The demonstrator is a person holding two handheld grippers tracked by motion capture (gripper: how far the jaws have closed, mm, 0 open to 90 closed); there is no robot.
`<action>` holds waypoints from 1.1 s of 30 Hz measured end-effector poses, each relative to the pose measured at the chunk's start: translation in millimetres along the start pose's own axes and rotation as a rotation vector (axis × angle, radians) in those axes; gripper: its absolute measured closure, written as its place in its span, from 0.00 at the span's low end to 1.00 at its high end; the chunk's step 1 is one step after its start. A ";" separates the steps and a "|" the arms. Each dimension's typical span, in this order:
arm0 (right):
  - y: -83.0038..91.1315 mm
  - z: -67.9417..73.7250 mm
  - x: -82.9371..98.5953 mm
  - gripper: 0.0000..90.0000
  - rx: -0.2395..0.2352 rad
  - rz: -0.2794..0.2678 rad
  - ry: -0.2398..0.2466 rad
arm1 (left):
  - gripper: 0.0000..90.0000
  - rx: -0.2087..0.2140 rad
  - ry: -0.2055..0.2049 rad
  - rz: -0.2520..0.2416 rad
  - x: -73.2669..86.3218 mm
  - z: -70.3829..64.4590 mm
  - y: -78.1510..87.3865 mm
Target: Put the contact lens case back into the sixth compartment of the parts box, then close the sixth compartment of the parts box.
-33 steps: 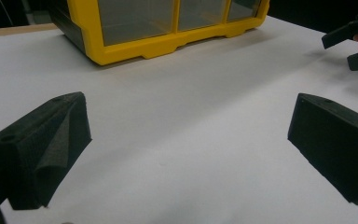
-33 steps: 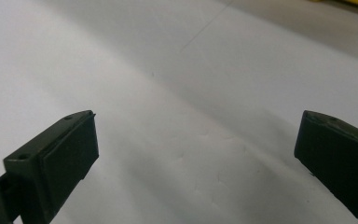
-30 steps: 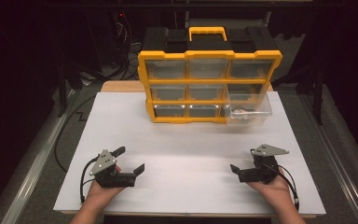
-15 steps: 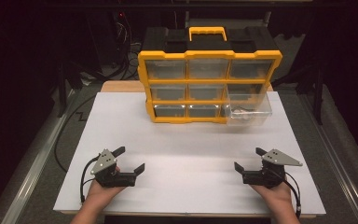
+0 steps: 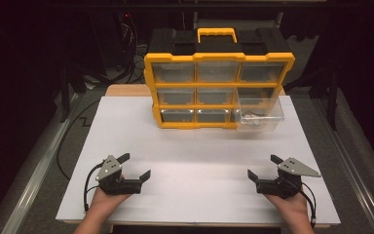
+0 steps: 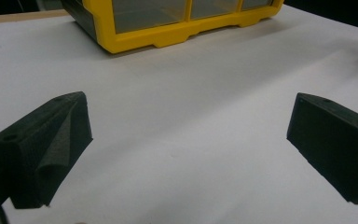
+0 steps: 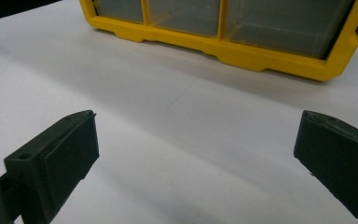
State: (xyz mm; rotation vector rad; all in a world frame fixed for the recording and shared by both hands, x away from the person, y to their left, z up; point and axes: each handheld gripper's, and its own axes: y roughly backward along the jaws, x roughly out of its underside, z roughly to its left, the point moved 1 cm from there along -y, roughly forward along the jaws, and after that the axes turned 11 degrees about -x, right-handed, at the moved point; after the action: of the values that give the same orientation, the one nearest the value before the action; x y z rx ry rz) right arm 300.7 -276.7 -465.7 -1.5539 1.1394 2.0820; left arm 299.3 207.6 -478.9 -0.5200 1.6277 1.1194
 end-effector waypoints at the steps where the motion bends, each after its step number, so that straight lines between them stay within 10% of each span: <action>1: -0.2 0.3 0.6 0.00 -0.001 0.007 0.000 | 0.01 0.006 -0.002 -0.001 -0.5 -1.4 0.5; 33: 5.9 -0.4 3.3 0.08 0.014 0.010 0.019 | 0.00 0.012 -0.019 -0.035 -0.6 -2.0 2.0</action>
State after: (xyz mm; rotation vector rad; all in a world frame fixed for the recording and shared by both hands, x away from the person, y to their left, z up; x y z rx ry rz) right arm 295.9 -281.4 -466.3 -1.5683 1.1688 2.0653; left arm 296.9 206.7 -477.5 -0.5266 1.6028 1.0846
